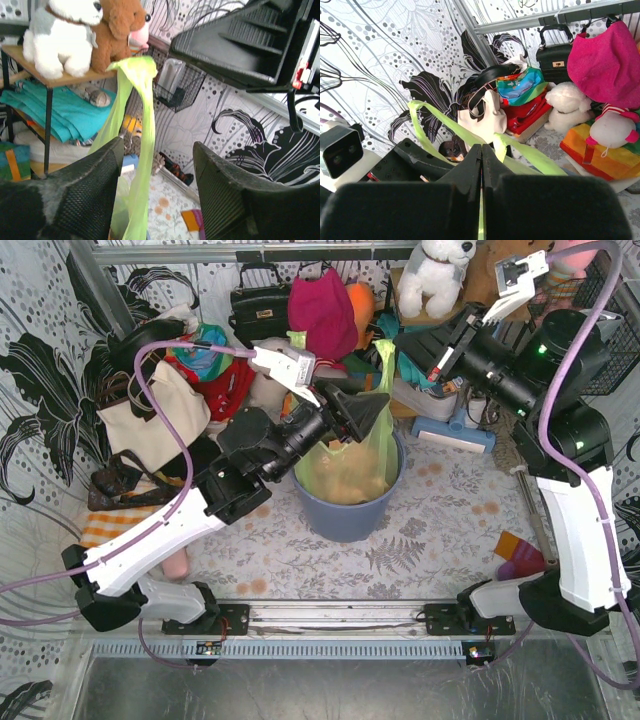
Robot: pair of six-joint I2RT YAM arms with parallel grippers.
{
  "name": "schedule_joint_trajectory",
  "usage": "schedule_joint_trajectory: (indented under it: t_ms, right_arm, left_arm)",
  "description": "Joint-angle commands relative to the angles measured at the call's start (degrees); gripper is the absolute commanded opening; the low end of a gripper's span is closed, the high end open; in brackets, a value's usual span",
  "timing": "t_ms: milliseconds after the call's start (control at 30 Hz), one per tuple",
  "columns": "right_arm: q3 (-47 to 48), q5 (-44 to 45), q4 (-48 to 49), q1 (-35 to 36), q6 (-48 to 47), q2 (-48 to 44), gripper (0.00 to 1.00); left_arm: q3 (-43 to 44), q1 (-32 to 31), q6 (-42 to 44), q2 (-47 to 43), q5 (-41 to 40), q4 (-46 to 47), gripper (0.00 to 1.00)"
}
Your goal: Tie the trash bag
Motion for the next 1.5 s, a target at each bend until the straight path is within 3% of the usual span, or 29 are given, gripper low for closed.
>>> schedule_joint_trajectory:
  t_ms: [0, 200, 467, 833, 1000, 1267, 1467]
  right_arm:
    - [-0.74, -0.77, 2.04, 0.00, 0.54, -1.94, 0.00]
    - [-1.81, 1.04, 1.08, 0.00, -0.44, -3.72, 0.00]
    - [-3.34, 0.68, 2.15, 0.00, -0.35, -5.29, 0.00]
    - [-4.54, 2.17, 1.83, 0.00, -2.59, -6.52, 0.00]
    - [-3.88, 2.57, 1.53, 0.00, -4.37, -5.54, 0.08]
    - [3.81, 0.66, -2.92, 0.00, -6.90, 0.70, 0.39]
    - [9.25, -2.00, -7.79, 0.00, -5.60, 4.47, 0.37]
  left_arm:
    - [-0.15, 0.03, 5.59, 0.70, -2.10, 10.15, 0.64]
    - [1.84, 0.37, 5.82, 3.28, 0.21, 12.55, 0.58]
    - [5.46, 0.62, 7.42, 6.77, -3.66, 12.12, 0.48]
    - [9.41, 0.90, 9.37, 8.11, -3.36, 10.06, 0.09]
    - [10.72, 0.90, 11.08, 7.68, -1.21, 8.78, 0.06]
    - [9.91, 0.90, 12.87, 7.82, 3.39, 6.60, 0.07]
    - [9.15, 0.91, 12.38, 7.84, 3.41, 6.85, 0.07]
